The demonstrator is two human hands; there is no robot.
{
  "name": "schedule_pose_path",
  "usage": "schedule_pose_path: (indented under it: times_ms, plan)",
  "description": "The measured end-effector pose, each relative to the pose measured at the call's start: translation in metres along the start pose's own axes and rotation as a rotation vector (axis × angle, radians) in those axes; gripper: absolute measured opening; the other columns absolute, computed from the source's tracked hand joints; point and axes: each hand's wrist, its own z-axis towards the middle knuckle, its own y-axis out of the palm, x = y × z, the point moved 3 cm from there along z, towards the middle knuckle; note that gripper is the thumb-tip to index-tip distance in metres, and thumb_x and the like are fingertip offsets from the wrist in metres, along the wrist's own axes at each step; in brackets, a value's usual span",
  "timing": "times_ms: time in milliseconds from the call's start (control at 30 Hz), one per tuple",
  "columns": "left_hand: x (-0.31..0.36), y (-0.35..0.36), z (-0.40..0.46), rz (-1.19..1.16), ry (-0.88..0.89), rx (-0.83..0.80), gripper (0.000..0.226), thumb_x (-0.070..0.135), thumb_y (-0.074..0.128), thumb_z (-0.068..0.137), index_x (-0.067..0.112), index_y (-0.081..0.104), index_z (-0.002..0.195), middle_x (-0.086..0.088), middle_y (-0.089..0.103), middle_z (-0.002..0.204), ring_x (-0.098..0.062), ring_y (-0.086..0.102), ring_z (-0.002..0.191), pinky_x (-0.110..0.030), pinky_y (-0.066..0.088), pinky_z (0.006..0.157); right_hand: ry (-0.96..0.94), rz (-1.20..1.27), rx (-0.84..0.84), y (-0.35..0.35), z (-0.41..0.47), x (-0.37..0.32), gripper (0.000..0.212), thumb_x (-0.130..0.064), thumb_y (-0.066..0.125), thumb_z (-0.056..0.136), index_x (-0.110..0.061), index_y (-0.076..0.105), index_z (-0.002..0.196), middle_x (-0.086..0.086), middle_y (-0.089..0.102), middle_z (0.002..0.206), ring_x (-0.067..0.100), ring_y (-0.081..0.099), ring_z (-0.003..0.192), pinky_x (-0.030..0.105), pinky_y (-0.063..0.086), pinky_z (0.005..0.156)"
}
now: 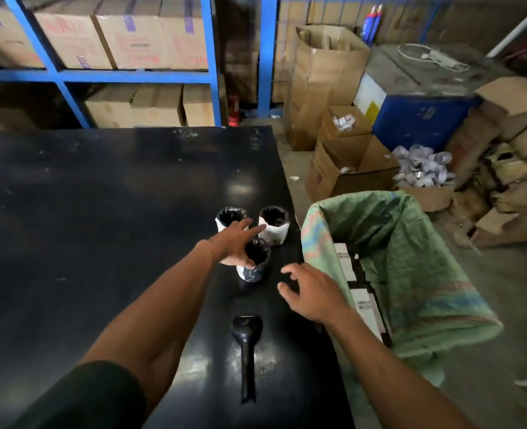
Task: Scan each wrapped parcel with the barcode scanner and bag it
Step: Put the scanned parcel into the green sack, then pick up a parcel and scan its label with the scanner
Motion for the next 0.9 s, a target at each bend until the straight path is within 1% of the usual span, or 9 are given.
schedule_pose_path:
  times_ms: [133,233,300,433,533,633,733,800,900]
  plan:
    - [0.006,0.005,0.018,0.319,0.201,-0.174,0.109,0.028,0.082,0.077,0.044,0.011,0.159,-0.007,0.000,0.168,-0.035,0.015,0.149,-0.044,0.028,0.119,0.133,0.042,-0.286,0.066,-0.028,-0.029,0.067,-0.065,0.055,0.090,-0.033,0.042,0.148,0.005,0.054,0.141,0.027,0.053,0.133,0.042,0.043,0.107]
    - [0.003,0.015,0.029,0.307,0.256,-0.258,0.104,0.009,0.075,0.080,0.050,0.017,0.156,-0.005,0.007,0.166,-0.033,0.027,0.142,-0.047,0.043,0.109,0.213,0.131,-0.385,0.103,-0.039,-0.036,0.086,-0.063,0.064,0.084,-0.032,0.028,0.155,0.008,0.048,0.152,0.032,0.048,0.139,0.044,0.040,0.111]
    - [0.001,0.017,0.032,0.274,0.265,-0.219,0.097,0.018,0.077,0.080,0.047,0.024,0.155,-0.008,0.020,0.160,-0.034,0.036,0.134,-0.047,0.046,0.105,0.279,0.218,-0.412,0.119,-0.039,-0.034,0.098,-0.061,0.069,0.081,-0.033,0.017,0.159,0.007,0.045,0.156,0.031,0.047,0.141,0.044,0.040,0.114]
    - [-0.014,0.008,0.030,-0.068,0.151,-0.081,0.096,0.046,0.084,0.068,0.039,0.034,0.149,-0.007,0.045,0.130,-0.031,0.054,0.114,-0.042,0.052,0.095,0.366,0.465,-0.400,0.128,-0.036,-0.034,0.101,-0.045,0.080,0.076,-0.038,0.022,0.158,0.001,0.051,0.150,0.020,0.054,0.130,0.032,0.043,0.109]
    - [-0.034,-0.008,0.017,-0.317,0.045,0.038,0.089,0.061,0.082,0.058,0.028,0.045,0.131,0.001,0.051,0.124,-0.025,0.059,0.109,-0.042,0.055,0.088,0.386,0.598,-0.357,0.130,-0.033,-0.032,0.094,-0.029,0.082,0.069,-0.038,0.037,0.150,-0.004,0.060,0.138,0.012,0.059,0.119,0.022,0.048,0.096]
    - [-0.050,-0.021,0.002,-0.558,0.032,0.120,0.075,0.058,0.079,0.065,0.031,0.049,0.128,0.003,0.056,0.124,-0.022,0.062,0.108,-0.042,0.058,0.086,0.397,0.754,-0.258,0.135,-0.028,-0.016,0.087,-0.033,0.078,0.053,-0.044,0.050,0.135,-0.004,0.067,0.132,0.008,0.066,0.113,0.032,0.055,0.100]
    - [-0.064,-0.032,-0.019,-0.798,0.045,0.157,0.053,0.049,0.069,0.084,0.050,0.050,0.134,0.002,0.058,0.129,-0.025,0.062,0.112,-0.043,0.062,0.080,0.411,0.858,-0.168,0.114,-0.023,-0.014,0.086,-0.035,0.075,0.052,-0.037,0.058,0.136,-0.004,0.071,0.120,0.008,0.068,0.107,0.027,0.056,0.094]
    - [-0.070,-0.035,-0.030,-0.990,-0.016,0.156,0.038,0.038,0.063,0.094,0.047,0.058,0.131,0.001,0.059,0.126,-0.027,0.060,0.109,-0.043,0.064,0.069,0.419,0.918,-0.127,0.091,-0.021,-0.019,0.077,-0.030,0.073,0.058,-0.039,0.060,0.133,0.001,0.073,0.112,0.016,0.071,0.096,0.030,0.059,0.083]
    - [-0.077,-0.036,-0.044,-1.192,-0.129,0.163,0.028,0.032,0.062,0.097,0.042,0.065,0.123,-0.005,0.059,0.126,-0.033,0.058,0.113,-0.051,0.063,0.070,0.450,1.161,-0.143,0.065,-0.020,-0.028,0.056,-0.007,0.064,0.081,-0.042,0.060,0.125,0.020,0.070,0.101,0.033,0.069,0.077,0.049,0.062,0.067]
